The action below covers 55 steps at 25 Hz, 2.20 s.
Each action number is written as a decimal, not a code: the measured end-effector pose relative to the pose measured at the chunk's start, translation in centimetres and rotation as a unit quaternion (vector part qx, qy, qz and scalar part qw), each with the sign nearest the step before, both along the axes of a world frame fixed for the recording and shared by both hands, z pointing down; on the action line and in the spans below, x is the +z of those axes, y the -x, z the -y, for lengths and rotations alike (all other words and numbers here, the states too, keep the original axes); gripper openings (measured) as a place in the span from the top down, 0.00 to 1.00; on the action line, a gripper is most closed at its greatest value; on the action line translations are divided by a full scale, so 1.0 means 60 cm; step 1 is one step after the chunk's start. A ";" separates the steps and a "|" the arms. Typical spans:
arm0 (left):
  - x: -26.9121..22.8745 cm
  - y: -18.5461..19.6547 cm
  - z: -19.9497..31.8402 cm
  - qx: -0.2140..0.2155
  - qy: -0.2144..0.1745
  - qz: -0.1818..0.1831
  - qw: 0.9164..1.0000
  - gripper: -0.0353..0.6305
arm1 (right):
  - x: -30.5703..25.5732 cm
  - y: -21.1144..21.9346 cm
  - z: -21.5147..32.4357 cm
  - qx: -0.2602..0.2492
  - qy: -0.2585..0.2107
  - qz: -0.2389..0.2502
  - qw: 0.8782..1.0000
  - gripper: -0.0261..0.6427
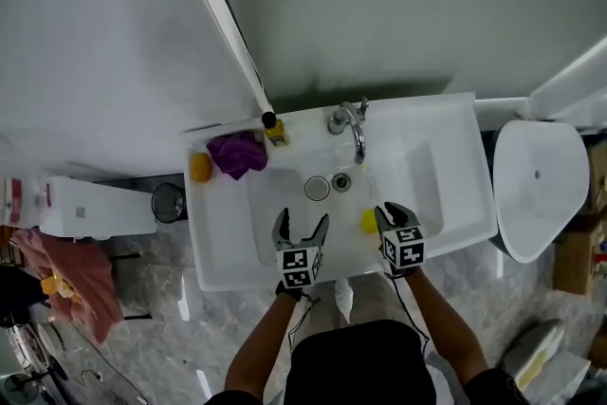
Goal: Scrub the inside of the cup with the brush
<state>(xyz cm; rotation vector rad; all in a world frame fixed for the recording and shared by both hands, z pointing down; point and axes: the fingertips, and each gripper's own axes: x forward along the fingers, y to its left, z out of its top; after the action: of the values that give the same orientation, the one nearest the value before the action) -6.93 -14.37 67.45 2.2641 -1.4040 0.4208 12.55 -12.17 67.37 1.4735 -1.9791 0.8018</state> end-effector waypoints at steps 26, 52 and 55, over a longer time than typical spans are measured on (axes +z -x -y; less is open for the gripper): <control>-0.385 -0.051 -0.480 -0.037 -0.143 0.021 0.989 0.92 | -0.447 -0.033 -0.457 -0.026 -0.262 0.113 0.958 0.92; -0.470 0.029 -0.568 0.017 -0.213 0.048 0.976 0.92 | -0.537 0.068 -0.546 -0.037 -0.310 0.082 0.947 0.92; -0.461 0.048 -0.567 0.016 -0.204 0.048 0.978 0.92 | -0.533 0.078 -0.548 -0.032 -0.304 0.074 0.949 0.92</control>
<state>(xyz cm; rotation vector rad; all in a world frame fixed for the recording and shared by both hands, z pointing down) -9.80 19.62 39.78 2.6229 -1.6257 0.2721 7.87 20.72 35.42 1.6968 -2.5207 0.2779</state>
